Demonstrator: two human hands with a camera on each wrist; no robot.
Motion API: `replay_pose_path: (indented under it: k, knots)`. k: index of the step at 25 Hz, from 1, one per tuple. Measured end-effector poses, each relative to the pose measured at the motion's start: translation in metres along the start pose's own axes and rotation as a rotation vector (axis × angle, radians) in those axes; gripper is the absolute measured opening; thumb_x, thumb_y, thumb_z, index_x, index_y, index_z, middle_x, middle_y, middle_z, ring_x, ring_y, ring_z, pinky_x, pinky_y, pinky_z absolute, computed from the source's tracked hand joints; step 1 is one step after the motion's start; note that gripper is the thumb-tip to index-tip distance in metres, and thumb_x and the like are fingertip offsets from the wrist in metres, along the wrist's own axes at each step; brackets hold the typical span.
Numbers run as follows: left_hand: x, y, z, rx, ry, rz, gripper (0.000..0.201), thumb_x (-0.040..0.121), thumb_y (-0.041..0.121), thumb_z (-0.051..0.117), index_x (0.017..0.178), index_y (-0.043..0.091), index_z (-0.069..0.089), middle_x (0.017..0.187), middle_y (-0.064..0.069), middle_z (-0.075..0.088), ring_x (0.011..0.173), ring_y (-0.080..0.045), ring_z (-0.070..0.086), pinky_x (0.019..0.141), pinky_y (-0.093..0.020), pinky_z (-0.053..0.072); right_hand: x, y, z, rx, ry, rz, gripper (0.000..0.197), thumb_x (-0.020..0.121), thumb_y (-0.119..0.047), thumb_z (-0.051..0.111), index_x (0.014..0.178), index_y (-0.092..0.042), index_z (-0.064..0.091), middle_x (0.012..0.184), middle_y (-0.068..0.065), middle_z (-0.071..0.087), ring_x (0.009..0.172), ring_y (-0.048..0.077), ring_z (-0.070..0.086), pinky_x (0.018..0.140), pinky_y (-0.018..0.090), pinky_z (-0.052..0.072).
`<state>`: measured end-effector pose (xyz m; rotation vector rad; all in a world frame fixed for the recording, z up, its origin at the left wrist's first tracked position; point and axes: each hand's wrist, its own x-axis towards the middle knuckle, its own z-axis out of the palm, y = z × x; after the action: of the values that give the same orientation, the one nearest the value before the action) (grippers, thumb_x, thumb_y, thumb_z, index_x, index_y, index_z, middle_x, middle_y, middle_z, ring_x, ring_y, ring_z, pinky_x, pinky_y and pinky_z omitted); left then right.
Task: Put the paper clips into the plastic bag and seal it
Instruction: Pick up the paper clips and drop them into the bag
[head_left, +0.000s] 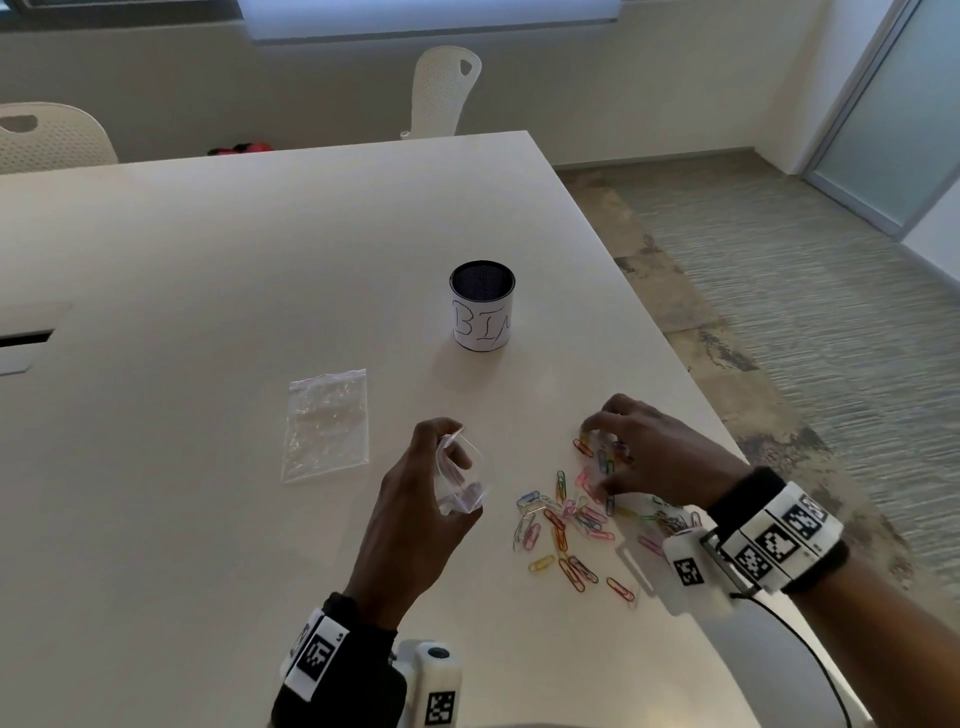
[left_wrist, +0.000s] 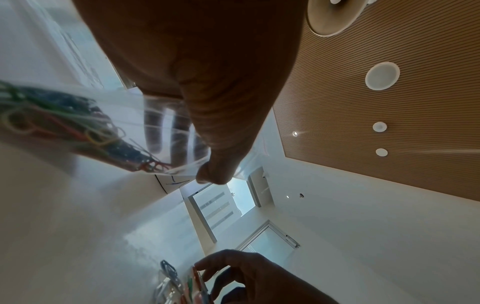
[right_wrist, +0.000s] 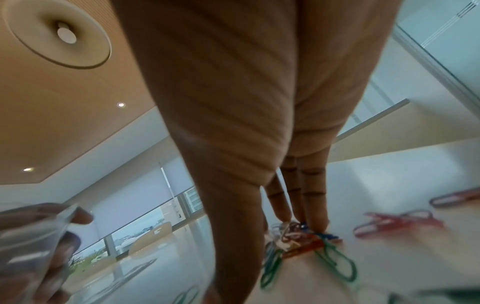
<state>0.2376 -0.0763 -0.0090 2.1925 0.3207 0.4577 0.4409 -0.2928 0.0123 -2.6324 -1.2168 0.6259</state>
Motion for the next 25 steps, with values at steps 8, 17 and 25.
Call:
replay_pose_path:
  k: [8,17,25]
  knots:
    - [-0.002,0.000,0.000,0.024,-0.015,-0.005,0.062,0.082,0.013,0.082,0.128,0.031,0.044,0.100,0.013,0.062,0.091,-0.013,0.065,0.070,-0.008,0.049,0.000,-0.032,0.021,-0.024,0.092,-0.107,0.020,0.092,-0.018,0.073,0.111,-0.025,0.069,0.115,-0.004,0.062,0.094,0.015,0.066,0.080,0.025,0.053]
    - [-0.003,-0.002,-0.002,0.026,-0.007,-0.003,0.062,0.082,0.013,0.083,0.126,0.032,0.044,0.100,0.013,0.063,0.092,-0.012,0.065,0.068,-0.010,0.051,0.009,-0.034,0.011,0.012,0.034,-0.103,0.012,0.088,-0.006,0.074,0.086,-0.018,0.074,0.096,-0.003,0.068,0.073,0.004,0.056,0.062,0.011,0.038]
    - [-0.006,0.000,-0.003,-0.003,0.003,-0.030,0.063,0.081,0.013,0.083,0.125,0.034,0.044,0.100,0.014,0.063,0.093,-0.009,0.064,0.071,-0.009,0.050,0.009,-0.017,0.003,0.377,0.134,-0.036,0.014,0.082,0.001,0.081,0.082,-0.012,0.078,0.077,0.002,0.078,0.068,0.011,0.076,0.071,0.030,0.065]
